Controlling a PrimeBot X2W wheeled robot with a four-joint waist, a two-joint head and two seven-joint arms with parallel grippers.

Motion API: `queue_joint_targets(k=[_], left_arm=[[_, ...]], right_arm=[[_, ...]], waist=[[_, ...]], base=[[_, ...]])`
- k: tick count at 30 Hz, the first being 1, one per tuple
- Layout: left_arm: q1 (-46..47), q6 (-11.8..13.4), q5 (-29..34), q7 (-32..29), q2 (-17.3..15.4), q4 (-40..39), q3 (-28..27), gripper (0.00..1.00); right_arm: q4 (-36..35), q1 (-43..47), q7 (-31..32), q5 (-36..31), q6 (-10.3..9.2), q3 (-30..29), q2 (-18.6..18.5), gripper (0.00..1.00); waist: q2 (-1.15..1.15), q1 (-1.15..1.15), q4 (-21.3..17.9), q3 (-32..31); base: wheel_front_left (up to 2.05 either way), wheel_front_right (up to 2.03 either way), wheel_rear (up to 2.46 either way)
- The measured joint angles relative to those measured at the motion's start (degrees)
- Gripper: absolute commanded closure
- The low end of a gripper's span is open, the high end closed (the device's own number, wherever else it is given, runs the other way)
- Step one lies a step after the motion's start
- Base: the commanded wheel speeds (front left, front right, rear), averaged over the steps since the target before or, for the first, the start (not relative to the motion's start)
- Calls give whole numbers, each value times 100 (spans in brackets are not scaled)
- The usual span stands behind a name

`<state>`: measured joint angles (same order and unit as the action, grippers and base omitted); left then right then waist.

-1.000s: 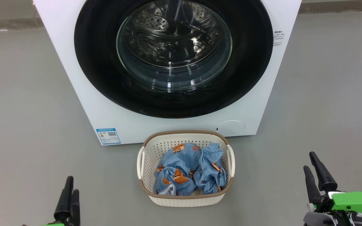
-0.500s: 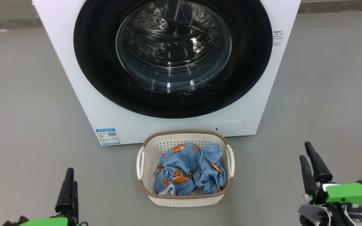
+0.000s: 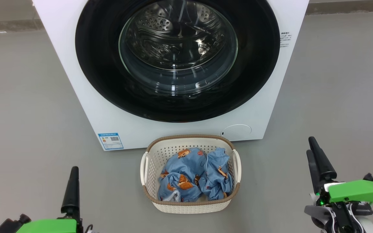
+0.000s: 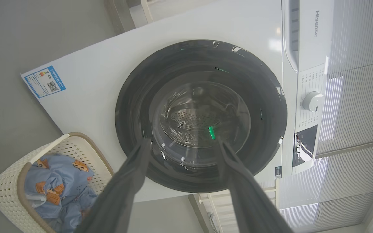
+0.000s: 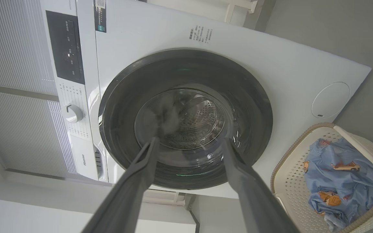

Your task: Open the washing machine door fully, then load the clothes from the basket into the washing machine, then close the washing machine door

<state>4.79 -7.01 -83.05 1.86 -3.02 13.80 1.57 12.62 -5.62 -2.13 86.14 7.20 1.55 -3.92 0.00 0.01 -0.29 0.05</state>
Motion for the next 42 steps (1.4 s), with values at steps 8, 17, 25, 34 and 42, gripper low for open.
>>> queue_joint_targets(k=[8,17,25,34,42], left_arm=[[24,0,498,127,-119,0,90,0],[113,-1,1178,279,-143,25,216,0],[125,-1,1953,423,-180,78,320,0],[246,69,3015,579,-220,268,387,0],[279,369,4001,730,-341,431,554,0]], right_arm=[[-7,-98,-109,-467,0,220,-105,0],[14,-234,-259,-1146,0,420,-218,0],[80,-238,-381,-2008,1,426,-250,0],[315,-446,-561,-3282,1,420,-250,0],[702,-517,-708,-4298,1,552,-256,0]], waist=[[0,0,-6,-10],[0,0,-9,-18],[0,0,-18,-27],[0,0,-28,-36],[0,0,-37,-70]], base=[[0,0,0],[0,0,0],[0,0,0],[0,0,0],[0,0,0]])
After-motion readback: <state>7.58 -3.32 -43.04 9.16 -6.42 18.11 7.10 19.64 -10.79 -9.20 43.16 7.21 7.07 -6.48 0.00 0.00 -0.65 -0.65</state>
